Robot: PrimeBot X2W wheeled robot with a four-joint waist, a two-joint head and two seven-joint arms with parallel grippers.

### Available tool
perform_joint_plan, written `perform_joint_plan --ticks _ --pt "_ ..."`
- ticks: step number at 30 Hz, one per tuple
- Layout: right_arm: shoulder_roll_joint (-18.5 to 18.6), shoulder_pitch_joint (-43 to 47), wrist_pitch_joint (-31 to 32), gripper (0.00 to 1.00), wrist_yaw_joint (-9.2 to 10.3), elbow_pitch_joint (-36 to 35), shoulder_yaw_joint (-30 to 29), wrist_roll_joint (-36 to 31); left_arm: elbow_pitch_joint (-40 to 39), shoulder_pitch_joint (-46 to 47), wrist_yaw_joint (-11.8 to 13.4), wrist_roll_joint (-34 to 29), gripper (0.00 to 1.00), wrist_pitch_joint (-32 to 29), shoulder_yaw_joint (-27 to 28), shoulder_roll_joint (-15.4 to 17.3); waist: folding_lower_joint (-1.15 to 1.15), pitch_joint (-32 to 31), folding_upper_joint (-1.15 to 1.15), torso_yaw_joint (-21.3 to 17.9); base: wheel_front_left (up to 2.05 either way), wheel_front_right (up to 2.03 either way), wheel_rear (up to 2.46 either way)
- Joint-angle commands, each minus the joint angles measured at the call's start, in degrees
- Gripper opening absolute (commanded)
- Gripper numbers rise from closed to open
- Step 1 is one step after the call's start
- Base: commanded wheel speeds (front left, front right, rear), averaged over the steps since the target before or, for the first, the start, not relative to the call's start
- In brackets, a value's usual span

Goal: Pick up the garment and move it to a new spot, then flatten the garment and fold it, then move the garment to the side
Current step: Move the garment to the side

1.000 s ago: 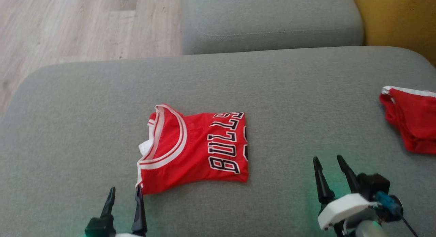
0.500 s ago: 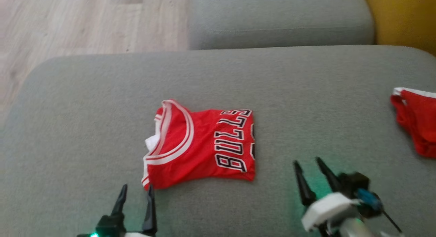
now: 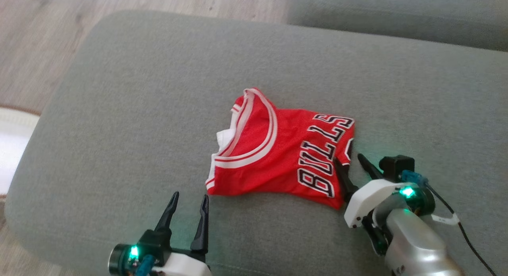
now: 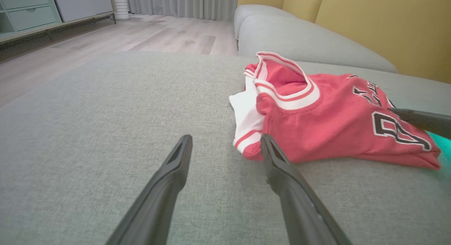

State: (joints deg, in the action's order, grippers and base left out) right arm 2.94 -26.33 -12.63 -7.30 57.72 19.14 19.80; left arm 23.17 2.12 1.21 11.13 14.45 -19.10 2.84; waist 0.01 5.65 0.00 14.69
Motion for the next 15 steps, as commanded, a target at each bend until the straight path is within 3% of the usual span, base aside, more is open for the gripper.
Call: perform_joint_plan --ticks 1,2,3,4,10,15 --pt "-0.06 -1.63 0.16 1.0 -0.19 0.18 1.24 0.37 -1.9 2.26 0.42 0.45 1.0 0.55 1.16 0.04 -0.01 1.72 0.0 1.66 0.0 0.0 0.0" --pt "-0.06 -1.8 0.35 1.0 -0.19 1.47 1.59 0.41 -1.96 2.33 0.55 0.54 1.0 0.55 1.12 0.04 -0.01 1.79 0.0 1.7 0.0 0.0 0.0" --pt "-0.06 -1.82 0.33 0.82 -0.19 2.48 1.77 0.79 -2.03 2.37 0.67 0.63 1.0 0.55 1.17 0.04 -0.01 1.8 0.0 1.65 0.0 0.0 0.0" --pt "-0.06 -1.77 0.11 0.0 -0.19 3.05 2.12 1.21 -2.11 2.36 0.85 0.73 1.0 0.55 1.32 0.04 -0.01 1.68 0.0 1.37 0.0 0.0 0.0" --pt "-0.06 -1.27 -2.07 0.0 -0.19 2.71 2.41 2.98 -2.36 1.72 0.73 1.12 1.0 0.55 1.8 0.04 -0.01 -0.18 0.0 -3.99 0.0 0.0 0.0" --pt "-0.06 -0.2 -2.33 0.0 -0.19 -2.37 0.79 3.87 -2.57 1.02 0.39 1.21 1.0 0.55 2.25 0.04 -0.01 -1.89 0.0 -13.79 0.0 0.0 0.0"
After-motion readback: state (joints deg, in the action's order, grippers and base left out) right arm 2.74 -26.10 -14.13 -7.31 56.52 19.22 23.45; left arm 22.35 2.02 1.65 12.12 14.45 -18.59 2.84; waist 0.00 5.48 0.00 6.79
